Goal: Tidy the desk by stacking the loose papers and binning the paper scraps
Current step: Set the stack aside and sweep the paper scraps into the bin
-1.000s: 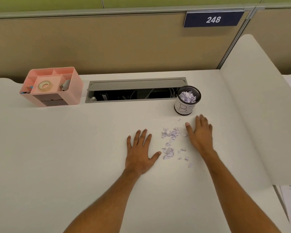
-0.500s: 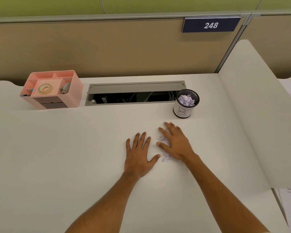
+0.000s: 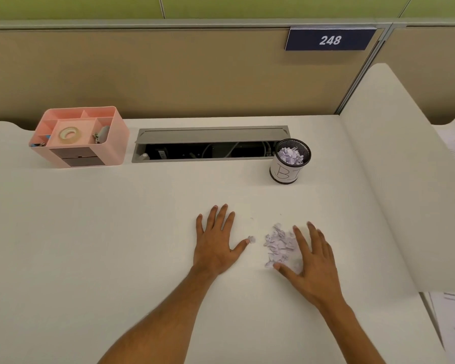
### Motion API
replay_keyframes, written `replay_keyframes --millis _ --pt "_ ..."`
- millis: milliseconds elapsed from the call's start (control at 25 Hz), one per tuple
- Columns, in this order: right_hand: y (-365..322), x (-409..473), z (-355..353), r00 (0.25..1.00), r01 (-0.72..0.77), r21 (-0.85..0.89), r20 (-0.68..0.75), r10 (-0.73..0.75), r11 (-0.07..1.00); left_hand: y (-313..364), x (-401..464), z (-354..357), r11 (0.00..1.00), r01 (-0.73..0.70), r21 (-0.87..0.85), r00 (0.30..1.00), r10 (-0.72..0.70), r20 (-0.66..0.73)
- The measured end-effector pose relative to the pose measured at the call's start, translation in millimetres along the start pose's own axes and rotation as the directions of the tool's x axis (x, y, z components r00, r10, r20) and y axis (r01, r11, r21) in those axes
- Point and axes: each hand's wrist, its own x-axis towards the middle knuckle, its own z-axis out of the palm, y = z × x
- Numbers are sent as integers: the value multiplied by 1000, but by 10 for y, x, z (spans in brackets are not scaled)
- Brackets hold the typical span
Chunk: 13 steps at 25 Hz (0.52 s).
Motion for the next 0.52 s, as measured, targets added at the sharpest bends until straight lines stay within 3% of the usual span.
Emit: replay_keyframes --millis 200,520 --pt "-197 -9 266 995 -79 -104 45 84 991 1 7 -6 1000 -2 9 1000 2 12" --pt "-665 650 440 994 106 -13 -8 -106 994 4 7 2 1000 -3 14 1000 3 16"
